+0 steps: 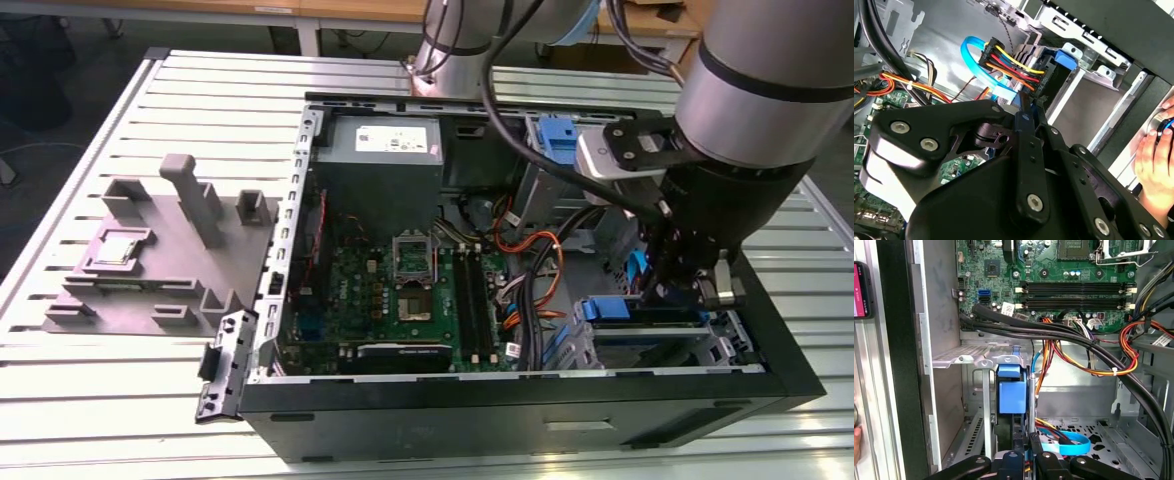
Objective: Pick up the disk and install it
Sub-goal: 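Insert the second disk wire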
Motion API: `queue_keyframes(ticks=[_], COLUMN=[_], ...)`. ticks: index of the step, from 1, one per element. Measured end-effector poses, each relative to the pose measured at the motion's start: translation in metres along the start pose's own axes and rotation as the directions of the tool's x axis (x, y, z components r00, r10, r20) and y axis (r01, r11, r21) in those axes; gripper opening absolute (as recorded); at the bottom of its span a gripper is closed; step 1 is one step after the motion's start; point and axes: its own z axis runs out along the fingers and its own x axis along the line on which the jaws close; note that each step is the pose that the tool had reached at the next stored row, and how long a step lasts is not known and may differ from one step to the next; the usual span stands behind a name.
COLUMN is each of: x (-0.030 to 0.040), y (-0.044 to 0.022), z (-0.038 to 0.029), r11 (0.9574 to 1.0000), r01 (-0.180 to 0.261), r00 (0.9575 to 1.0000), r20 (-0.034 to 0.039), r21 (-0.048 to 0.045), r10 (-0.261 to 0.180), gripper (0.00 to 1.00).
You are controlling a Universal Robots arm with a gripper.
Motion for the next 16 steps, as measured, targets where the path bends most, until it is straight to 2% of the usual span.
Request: queue_keyframes(ticks=[9, 16], x=[0.0012, 0.0014], y=[0.0006, 0.0011], z=[0.0031, 0.0059], r11=[1.0, 1.0], r01=[-0.001, -0.001], r00=[1.0, 1.0], r20=[0.0037, 0.0037], r21=[-0.0001, -0.0001], r10=[0.001, 0.001], gripper=[0.16, 0.16])
